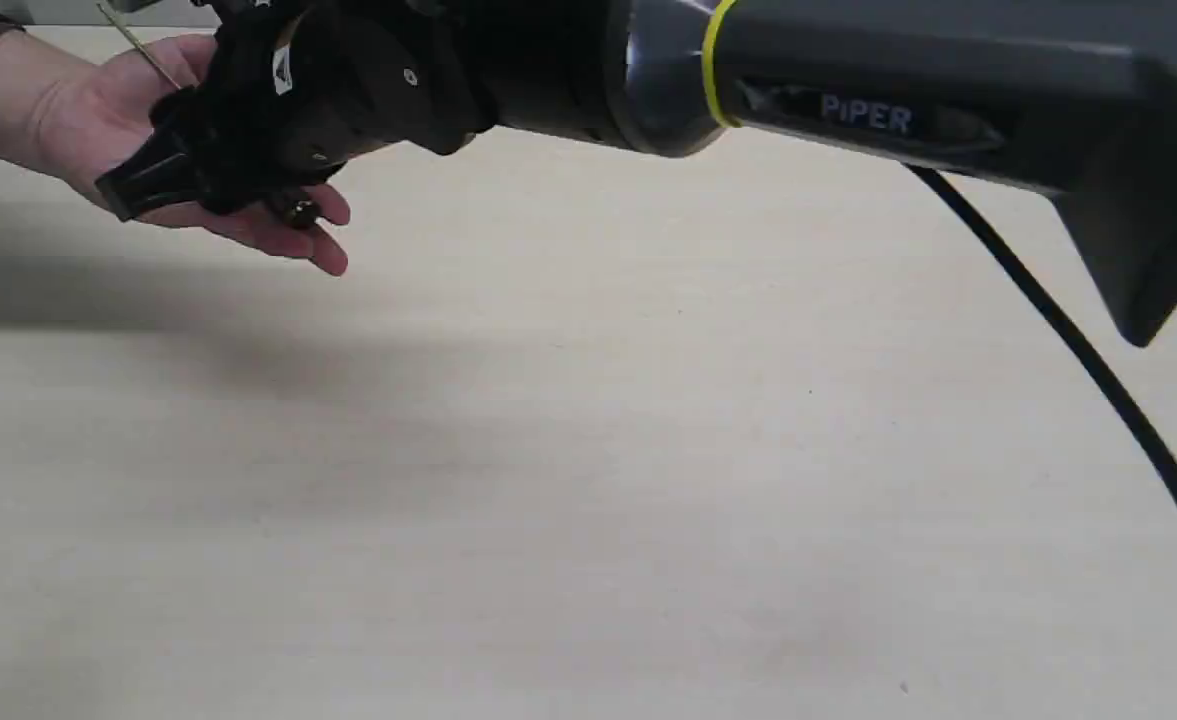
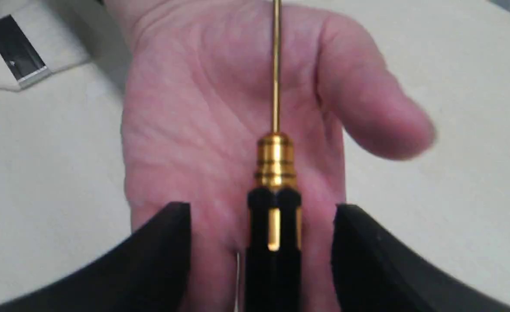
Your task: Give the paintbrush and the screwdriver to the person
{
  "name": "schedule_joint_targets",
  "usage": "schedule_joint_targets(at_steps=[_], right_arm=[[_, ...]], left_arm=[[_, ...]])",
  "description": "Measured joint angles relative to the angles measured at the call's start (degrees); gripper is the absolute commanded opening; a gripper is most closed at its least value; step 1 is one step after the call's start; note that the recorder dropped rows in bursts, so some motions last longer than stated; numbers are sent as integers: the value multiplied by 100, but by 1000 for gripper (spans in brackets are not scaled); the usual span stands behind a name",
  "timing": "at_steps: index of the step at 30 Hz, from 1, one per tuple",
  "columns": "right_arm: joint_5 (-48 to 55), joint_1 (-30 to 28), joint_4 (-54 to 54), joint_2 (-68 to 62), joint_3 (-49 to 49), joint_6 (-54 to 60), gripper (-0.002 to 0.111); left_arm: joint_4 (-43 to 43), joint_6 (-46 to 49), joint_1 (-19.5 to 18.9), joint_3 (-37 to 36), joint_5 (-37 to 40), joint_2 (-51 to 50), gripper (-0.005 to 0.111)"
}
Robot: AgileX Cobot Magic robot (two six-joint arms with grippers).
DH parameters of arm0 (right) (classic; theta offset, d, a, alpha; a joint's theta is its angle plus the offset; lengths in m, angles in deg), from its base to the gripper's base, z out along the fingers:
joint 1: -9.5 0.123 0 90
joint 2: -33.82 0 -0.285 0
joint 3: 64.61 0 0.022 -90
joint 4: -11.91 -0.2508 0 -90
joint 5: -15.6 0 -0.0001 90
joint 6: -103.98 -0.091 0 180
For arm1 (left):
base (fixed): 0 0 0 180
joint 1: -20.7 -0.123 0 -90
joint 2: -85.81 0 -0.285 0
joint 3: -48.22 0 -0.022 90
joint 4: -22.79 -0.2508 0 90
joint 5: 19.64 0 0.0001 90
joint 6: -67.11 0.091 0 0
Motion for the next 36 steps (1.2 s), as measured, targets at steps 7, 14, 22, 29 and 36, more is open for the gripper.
schedule_joint_targets(at_steps=[7,14,22,29,36], right_arm=[[1064,0,0,259,0,0,5],[639,251,52,1334,-548,84,4],[-679,692,128,2778,-2214,120,4],[-1186,922,150,3978,-3812,120,4],[-2043,922,-69,5045,-5354,10,4]], left_arm=[[0,0,0,0,0,0,0],[0,0,0,0,0,0,0],[0,0,0,0,0,0,0],[0,0,0,0,0,0,0],[0,0,0,0,0,0,0]])
